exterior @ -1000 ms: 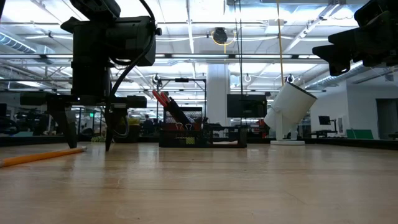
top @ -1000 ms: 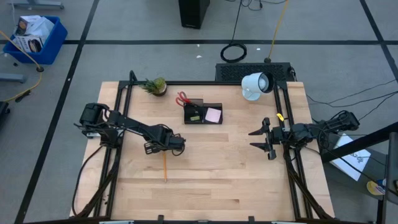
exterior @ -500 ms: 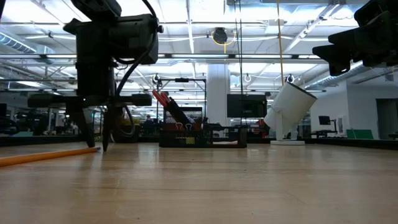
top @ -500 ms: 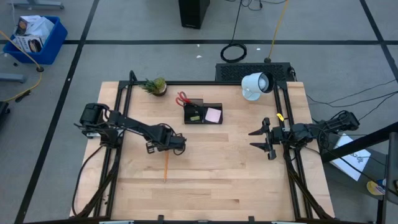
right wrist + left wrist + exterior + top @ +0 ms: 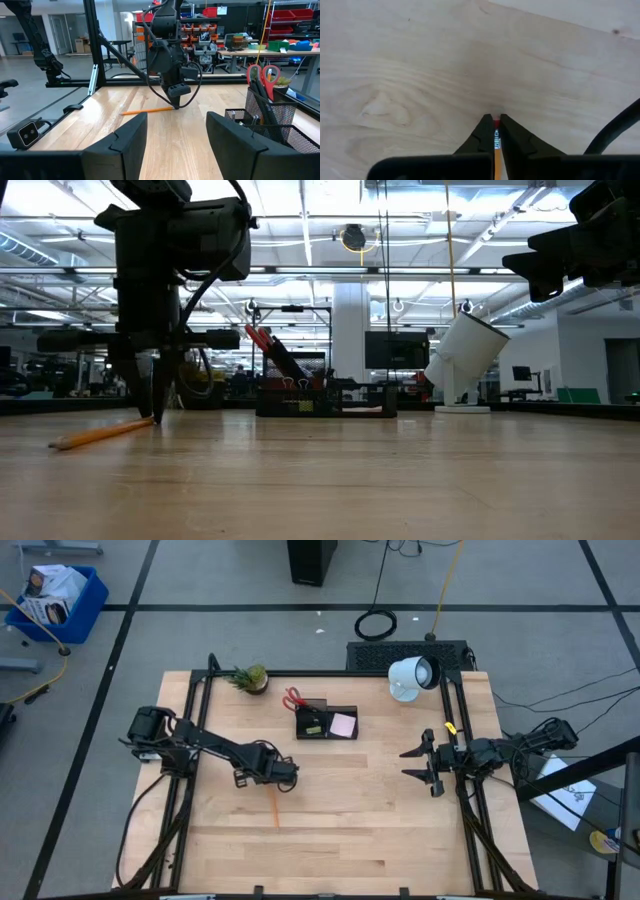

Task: Pick and place office supplies into organizer
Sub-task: Put the pencil into the mesh organizer

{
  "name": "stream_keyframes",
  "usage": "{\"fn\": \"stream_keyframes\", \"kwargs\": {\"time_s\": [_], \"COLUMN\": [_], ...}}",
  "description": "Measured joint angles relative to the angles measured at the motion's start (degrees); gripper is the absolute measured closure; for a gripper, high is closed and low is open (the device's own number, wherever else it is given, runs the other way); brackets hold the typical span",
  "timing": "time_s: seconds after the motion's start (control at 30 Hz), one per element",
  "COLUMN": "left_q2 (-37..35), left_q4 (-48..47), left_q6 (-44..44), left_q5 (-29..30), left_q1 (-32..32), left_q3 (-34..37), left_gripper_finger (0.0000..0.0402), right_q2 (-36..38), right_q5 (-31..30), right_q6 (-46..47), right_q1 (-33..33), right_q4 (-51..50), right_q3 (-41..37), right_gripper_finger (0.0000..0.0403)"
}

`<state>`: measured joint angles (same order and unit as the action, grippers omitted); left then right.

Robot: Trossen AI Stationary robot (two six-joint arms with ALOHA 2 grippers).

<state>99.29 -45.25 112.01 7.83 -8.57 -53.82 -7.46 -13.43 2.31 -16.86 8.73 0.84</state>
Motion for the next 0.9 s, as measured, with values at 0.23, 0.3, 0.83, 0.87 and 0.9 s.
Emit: {"fn": "stream_keyframes", "kwargs": {"time_s": [0.23, 0.3, 0.83, 0.87, 0.9], "left_q2": [-0.2, -0.3, -0.7, -0.7, -0.8], "left_q4": [2.7, 4.3, 12.9, 13.2, 13.3], "left_q6": [-2.7, -1.8, -6.7, -6.8, -6.8], "left_q5": [6.1, 8.0, 21.0, 22.1, 23.2], "left_q1": [-1.1, -1.0, -1.7, -1.8, -2.0], "left_q3": [0.2, 0.3, 0.1, 0.1, 0.1], "left_gripper_finger": [0.0380, 0.0389, 0.0394, 0.0390, 0.0387], "right_q2": [0.0, 0.0, 0.0, 0.0, 0.0], "right_q5": [0.0, 0.0, 0.0, 0.0, 0.0], "right_q6": [0.0, 0.0, 0.0, 0.0, 0.0], "right_q1": [0.0, 0.0, 0.0, 0.0, 0.0], "right_q4": [0.0, 0.0, 0.0, 0.0, 0.0], "right_q3": [0.0, 0.0, 0.0, 0.0, 0.0], "right_gripper_finger": [0.0209, 0.0209, 0.0209, 0.0209, 0.0209]}}
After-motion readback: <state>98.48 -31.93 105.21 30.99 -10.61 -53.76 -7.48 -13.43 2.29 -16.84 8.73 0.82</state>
